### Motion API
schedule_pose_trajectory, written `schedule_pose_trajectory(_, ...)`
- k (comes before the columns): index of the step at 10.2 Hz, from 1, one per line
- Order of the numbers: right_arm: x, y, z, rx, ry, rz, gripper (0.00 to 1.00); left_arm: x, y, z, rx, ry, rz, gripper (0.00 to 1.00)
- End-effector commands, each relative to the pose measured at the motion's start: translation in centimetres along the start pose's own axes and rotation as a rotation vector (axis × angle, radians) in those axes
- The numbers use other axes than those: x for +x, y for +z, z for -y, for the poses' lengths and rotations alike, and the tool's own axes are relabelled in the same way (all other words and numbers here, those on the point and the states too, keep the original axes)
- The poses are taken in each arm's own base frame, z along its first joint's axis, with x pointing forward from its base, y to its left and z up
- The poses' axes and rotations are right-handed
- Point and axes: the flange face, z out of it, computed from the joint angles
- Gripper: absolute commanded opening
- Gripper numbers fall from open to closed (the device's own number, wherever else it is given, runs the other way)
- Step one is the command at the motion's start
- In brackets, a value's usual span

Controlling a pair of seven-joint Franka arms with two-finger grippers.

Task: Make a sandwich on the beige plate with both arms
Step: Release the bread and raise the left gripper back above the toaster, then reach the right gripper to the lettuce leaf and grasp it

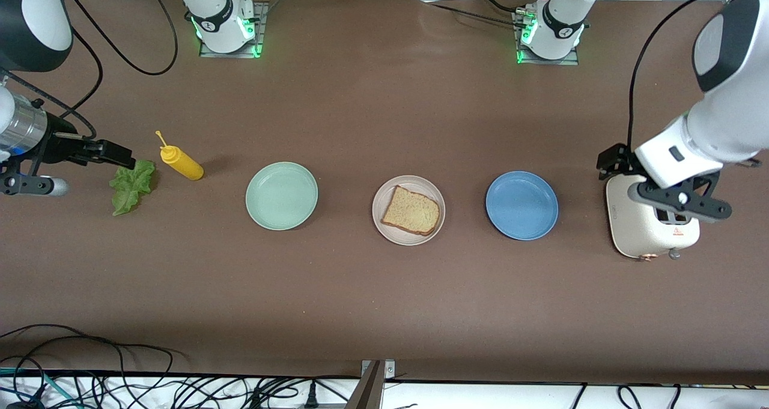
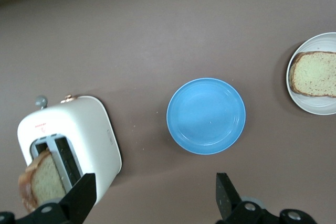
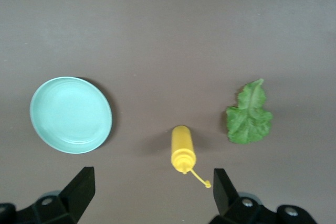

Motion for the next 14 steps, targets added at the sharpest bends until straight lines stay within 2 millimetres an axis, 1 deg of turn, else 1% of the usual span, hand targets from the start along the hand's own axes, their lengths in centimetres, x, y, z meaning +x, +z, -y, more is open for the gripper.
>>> schedule_pose_trajectory(1,1.5,2.9,-4.1,-0.031,0.021,0.043,1.00,-5.7,-0.7,0.1,-0.014,-0.080,-0.037,1.00)
schedule_pose_trajectory(2,1.9,4.3,-6.3,-0.027,0.013,0.067,1.00,-6.2,-1.5,-0.1,-0.011,-0.081,-0.049,1.00)
schedule_pose_trajectory(3,2.6,6.6,-8.7,-0.017,0.019,0.099,1.00,-6.3,-1.9,0.1,-0.010,-0.084,-0.058,1.00)
schedule_pose_trajectory(4,3.3,9.8,-11.0,-0.024,0.018,0.131,1.00,-6.3,-2.1,0.0,-0.009,-0.084,-0.061,1.00)
schedule_pose_trajectory(5,3.5,13.2,-12.6,-0.049,0.015,0.160,1.00,-6.2,-2.0,0.0,-0.008,-0.085,-0.058,1.00)
schedule_pose_trajectory(6,3.0,16.6,-13.4,-0.052,0.022,0.178,1.00,-5.7,-2.1,0.4,-0.008,-0.090,-0.047,1.00)
schedule_pose_trajectory(7,2.4,19.7,-13.8,-0.054,0.023,0.160,1.00,-4.9,-2.3,0.7,-0.006,-0.091,-0.046,1.00)
schedule_pose_trajectory(9,0.8,25.1,-14.4,-0.059,0.020,0.119,1.00,-4.8,-2.5,1.3,-0.004,-0.100,-0.038,1.00)
schedule_pose_trajectory(11,-0.6,29.3,-15.3,-0.075,0.014,0.102,1.00,-5.1,-2.2,1.8,-0.009,-0.111,-0.021,1.00)
schedule_pose_trajectory(12,-1.0,30.9,-15.9,-0.080,0.019,0.124,1.00,-5.1,-2.3,1.9,-0.012,-0.113,-0.022,1.00)
schedule_pose_trajectory(14,-1.1,33.3,-16.4,-0.097,0.005,0.145,1.00,-5.1,-2.2,2.2,-0.017,-0.118,-0.021,1.00)
